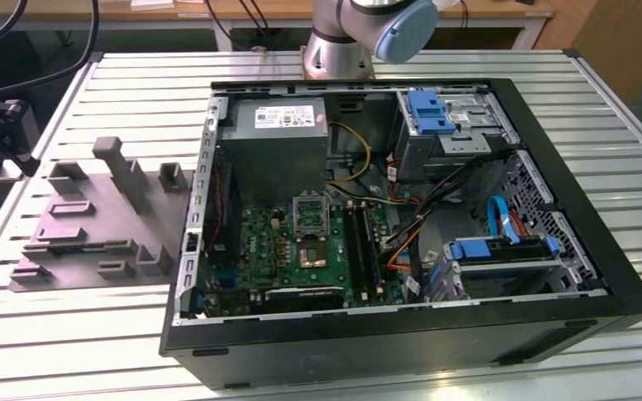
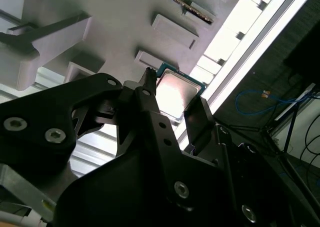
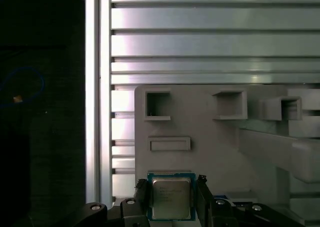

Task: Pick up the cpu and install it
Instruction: 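Pick up the cpu and move it towards the insertion slot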

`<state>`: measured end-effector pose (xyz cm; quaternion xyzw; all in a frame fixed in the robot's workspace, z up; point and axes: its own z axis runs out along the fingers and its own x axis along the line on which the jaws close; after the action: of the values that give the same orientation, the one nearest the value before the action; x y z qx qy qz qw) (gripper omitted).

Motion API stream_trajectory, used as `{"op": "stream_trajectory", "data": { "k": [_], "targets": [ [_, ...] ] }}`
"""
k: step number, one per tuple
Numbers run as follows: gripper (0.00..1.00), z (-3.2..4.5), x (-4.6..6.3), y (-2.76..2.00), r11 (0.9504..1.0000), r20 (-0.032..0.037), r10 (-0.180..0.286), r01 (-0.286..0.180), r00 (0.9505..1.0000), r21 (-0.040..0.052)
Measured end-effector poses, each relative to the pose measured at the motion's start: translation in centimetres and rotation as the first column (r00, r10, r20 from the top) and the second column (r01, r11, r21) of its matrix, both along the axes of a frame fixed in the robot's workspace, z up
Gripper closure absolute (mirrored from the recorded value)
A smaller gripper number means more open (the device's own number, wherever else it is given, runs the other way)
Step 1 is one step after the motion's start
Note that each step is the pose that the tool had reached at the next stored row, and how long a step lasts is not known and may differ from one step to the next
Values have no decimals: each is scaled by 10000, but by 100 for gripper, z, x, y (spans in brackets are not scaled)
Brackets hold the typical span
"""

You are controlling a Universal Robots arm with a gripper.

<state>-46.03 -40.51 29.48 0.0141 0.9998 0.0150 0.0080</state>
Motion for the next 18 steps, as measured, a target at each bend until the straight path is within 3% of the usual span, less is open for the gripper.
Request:
{"op": "stream_trajectory", "data": {
  "k": [18],
  "targets": [
    [53,91,0,0,10000,2,0,0,10000,1]
  ]
}}
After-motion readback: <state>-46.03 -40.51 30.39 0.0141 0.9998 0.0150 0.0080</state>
